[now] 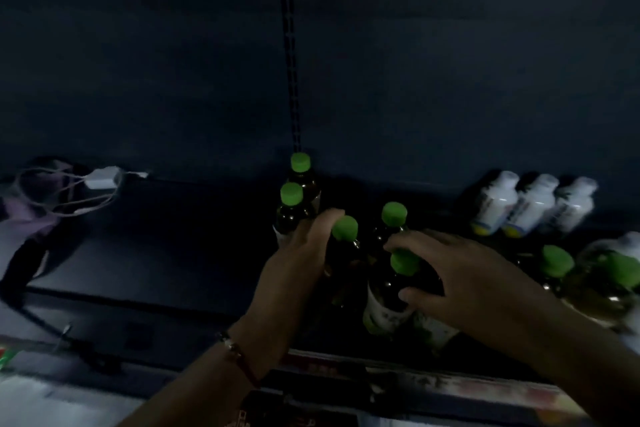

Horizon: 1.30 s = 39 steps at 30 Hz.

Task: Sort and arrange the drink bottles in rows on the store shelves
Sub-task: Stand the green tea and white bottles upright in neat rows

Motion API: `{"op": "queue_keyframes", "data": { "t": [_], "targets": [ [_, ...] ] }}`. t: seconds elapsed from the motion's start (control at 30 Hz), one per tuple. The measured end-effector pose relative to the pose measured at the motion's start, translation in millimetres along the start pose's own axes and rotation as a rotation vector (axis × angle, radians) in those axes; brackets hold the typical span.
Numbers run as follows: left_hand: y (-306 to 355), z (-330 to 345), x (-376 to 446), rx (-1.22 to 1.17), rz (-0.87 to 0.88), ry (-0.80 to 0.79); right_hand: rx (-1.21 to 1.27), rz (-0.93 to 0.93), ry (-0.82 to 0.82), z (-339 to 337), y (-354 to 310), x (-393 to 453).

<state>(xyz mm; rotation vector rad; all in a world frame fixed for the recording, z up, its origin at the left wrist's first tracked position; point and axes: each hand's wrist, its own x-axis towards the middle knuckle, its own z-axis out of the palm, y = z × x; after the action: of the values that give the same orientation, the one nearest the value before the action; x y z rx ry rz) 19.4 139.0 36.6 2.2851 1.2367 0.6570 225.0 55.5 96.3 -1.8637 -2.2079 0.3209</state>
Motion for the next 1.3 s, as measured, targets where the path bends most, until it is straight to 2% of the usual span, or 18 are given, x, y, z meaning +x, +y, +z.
{"op": "queue_keyframes", "data": {
  "t": [0.1,0.17,0.27,0.3,0.43,0.53,0.6,0.77,0.93,1.13,1.3],
  "targets": [
    [-13,-3,-3,-0.032,0.109,0.009,-0.003,0.082,0.025,2,-15,-3],
    [-23,-14,-12,-0.101,0.188,0.099,0.02,0.13,0.07,2,-28,-5],
    [-47,-37,-7,-0.187,0.137,0.237,0.02,0.162,0.164,3,-49,1],
    [-56,-42,-1,-0.202,0.094,0.239,0.002,0.16,0.189,3,-57,7],
    [-82,-45,26,-0.318,0.053,-0.018,-0.103,0.166,0.203,5,-77,41],
    [-95,-37,32,-0.471,0.073,-0.151,-0.233,0.246,0.041,7,-78,63],
    [-99,-37,34,-0.496,0.088,-0.174,-0.276,0.283,-0.056,7,-78,71],
    [-100,-49,21,-0.541,0.125,-0.256,-0.244,0.251,-0.131,2,-76,73],
    [-93,-48,-5,-0.629,0.138,-0.315,-0.107,0.229,-0.193,-5,-75,67],
    [-88,-47,-19,-0.627,0.165,-0.298,0.072,0.218,-0.21,-10,-80,59],
    [-93,-47,-18,-0.563,0.162,-0.309,0.129,0.247,-0.157,-6,-82,56]
  ]
}}
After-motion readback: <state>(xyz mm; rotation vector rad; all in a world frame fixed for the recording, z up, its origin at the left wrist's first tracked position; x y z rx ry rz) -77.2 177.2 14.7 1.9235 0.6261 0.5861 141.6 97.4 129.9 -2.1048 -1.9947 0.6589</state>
